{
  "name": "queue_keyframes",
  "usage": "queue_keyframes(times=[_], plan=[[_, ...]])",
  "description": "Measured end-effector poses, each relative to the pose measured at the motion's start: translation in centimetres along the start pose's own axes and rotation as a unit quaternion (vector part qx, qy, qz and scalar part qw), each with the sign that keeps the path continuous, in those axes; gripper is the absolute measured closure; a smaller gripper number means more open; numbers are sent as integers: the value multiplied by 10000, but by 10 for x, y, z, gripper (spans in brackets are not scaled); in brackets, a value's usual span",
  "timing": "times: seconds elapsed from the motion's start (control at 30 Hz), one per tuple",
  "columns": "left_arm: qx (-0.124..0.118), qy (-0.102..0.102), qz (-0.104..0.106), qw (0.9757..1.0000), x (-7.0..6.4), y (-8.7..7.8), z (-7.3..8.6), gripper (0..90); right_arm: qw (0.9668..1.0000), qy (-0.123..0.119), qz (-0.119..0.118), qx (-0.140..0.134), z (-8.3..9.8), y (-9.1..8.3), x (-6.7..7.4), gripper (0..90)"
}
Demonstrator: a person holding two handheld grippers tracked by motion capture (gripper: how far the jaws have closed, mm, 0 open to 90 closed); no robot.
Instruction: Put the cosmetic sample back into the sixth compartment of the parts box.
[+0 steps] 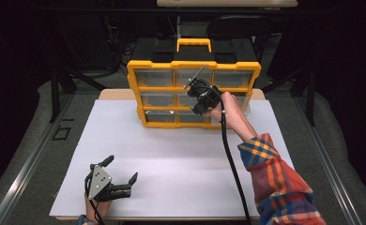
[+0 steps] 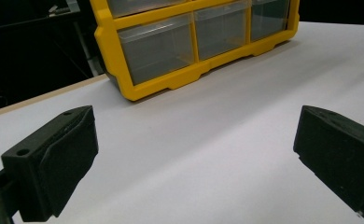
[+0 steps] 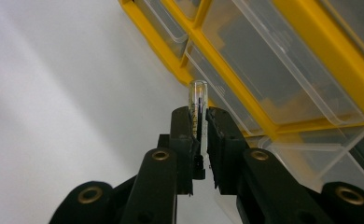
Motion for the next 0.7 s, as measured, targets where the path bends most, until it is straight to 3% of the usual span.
queue_keyframes(times=[0.7], plan=[[4, -2, -9, 10000, 0, 0, 0, 0, 9998, 27, 172, 3, -10, -17, -19, 809]])
Point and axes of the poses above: each handheld gripper's, and its own axes: y roughly forward along the jaws, z roughly out of its underside, x roughly to its left, the point moved 6 cm from there along y, roughly forward along the jaws, and after that the axes turned 1 degree about x, right-handed, at the moved point
